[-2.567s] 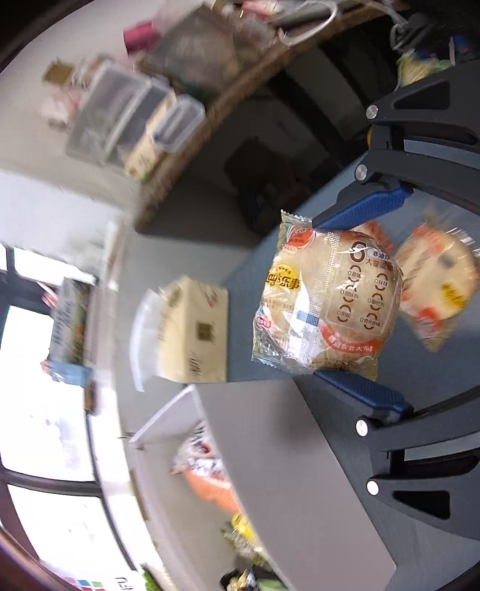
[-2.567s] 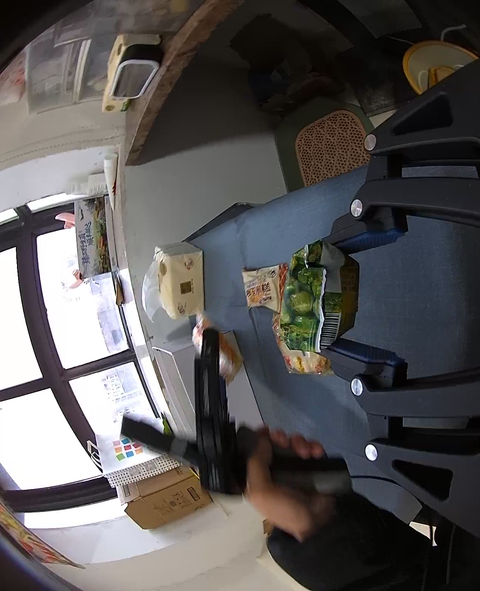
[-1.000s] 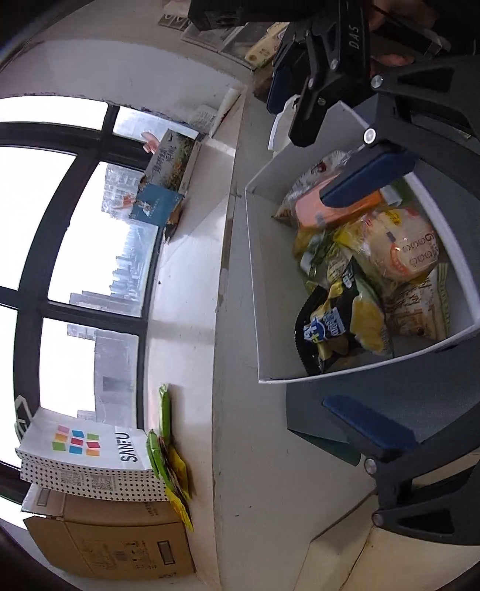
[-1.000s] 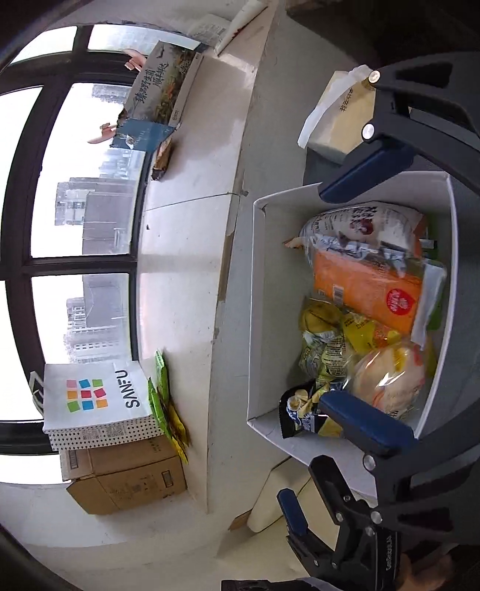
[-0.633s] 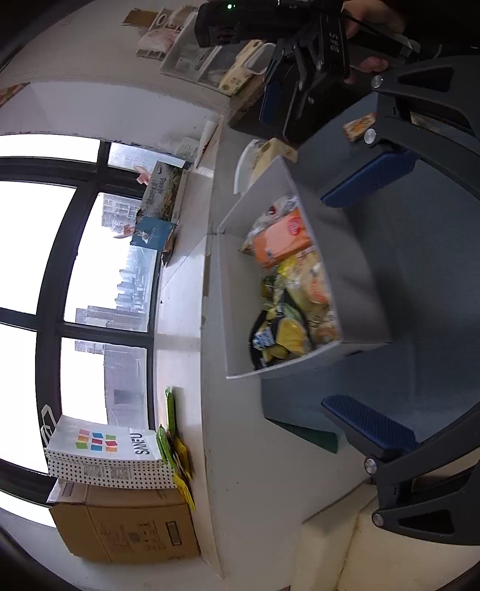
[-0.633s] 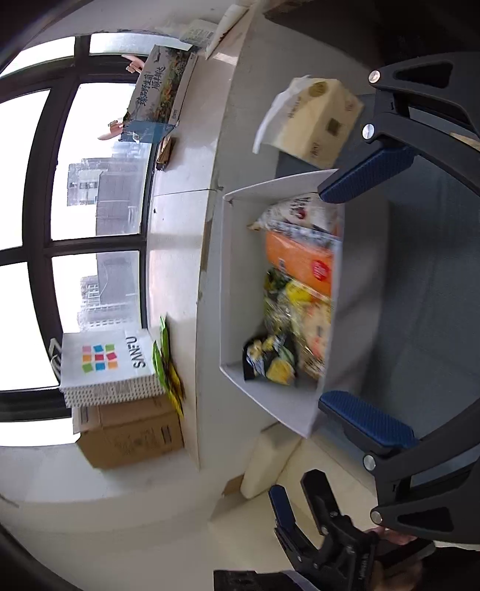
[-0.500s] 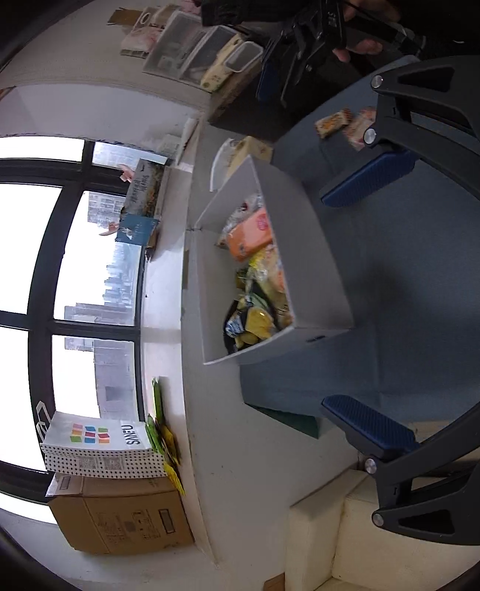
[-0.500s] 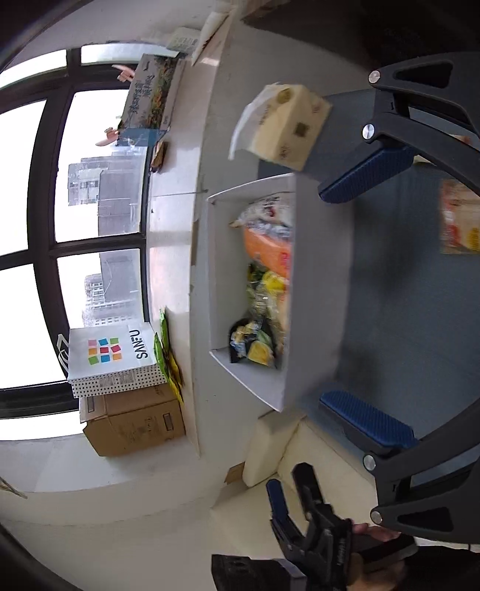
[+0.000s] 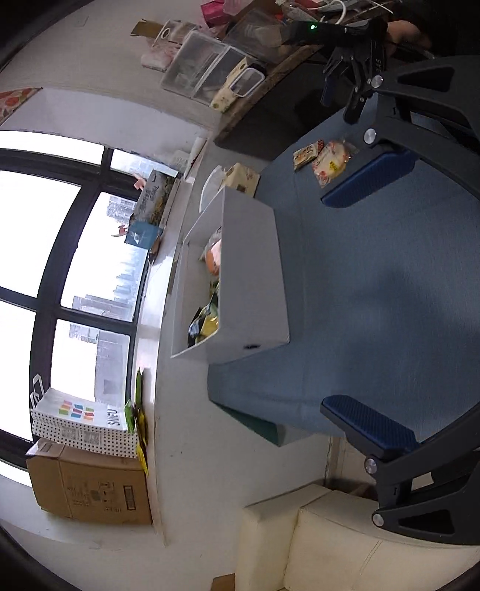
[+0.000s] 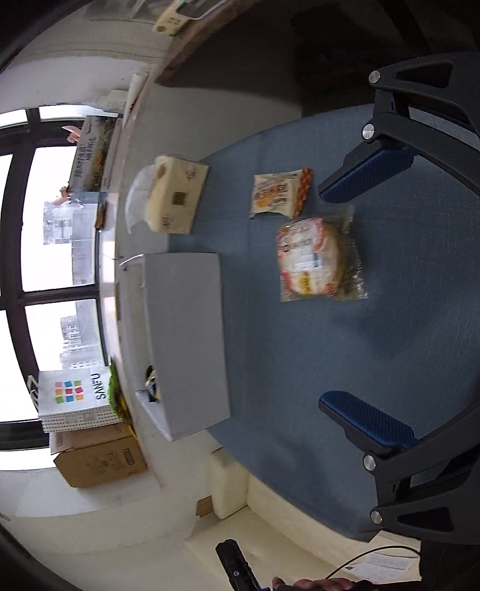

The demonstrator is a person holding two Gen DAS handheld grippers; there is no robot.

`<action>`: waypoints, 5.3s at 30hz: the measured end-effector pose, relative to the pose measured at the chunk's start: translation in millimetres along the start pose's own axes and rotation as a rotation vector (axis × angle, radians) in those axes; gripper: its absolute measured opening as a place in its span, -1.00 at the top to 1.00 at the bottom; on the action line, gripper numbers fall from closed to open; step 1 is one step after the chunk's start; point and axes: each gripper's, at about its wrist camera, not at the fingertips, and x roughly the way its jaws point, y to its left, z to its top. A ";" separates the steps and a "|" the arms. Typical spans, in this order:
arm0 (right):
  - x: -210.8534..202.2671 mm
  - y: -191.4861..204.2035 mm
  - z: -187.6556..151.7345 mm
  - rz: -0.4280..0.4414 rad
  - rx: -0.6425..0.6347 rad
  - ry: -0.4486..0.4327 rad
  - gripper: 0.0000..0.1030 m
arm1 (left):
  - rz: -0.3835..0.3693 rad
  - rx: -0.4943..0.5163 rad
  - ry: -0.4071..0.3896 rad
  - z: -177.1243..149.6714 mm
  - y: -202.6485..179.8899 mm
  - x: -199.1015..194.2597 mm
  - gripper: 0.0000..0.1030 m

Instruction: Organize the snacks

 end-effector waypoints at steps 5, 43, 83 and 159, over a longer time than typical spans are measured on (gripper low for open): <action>18.7 -9.6 -1.5 0.001 -0.005 0.024 -1.00 | -0.045 0.053 0.026 -6.6 -24.1 6.8 -1.00; -43.1 -50.0 -18.7 -0.147 0.034 -0.040 -0.48 | -0.292 0.358 0.194 23.6 -172.4 120.9 -1.00; -22.8 -53.7 28.9 0.051 0.151 -0.127 -0.48 | -0.163 0.121 0.040 76.7 -104.6 103.5 0.13; -87.9 55.6 22.0 0.005 0.084 -0.201 -1.00 | 0.029 0.124 0.030 6.8 -95.2 -24.6 -1.00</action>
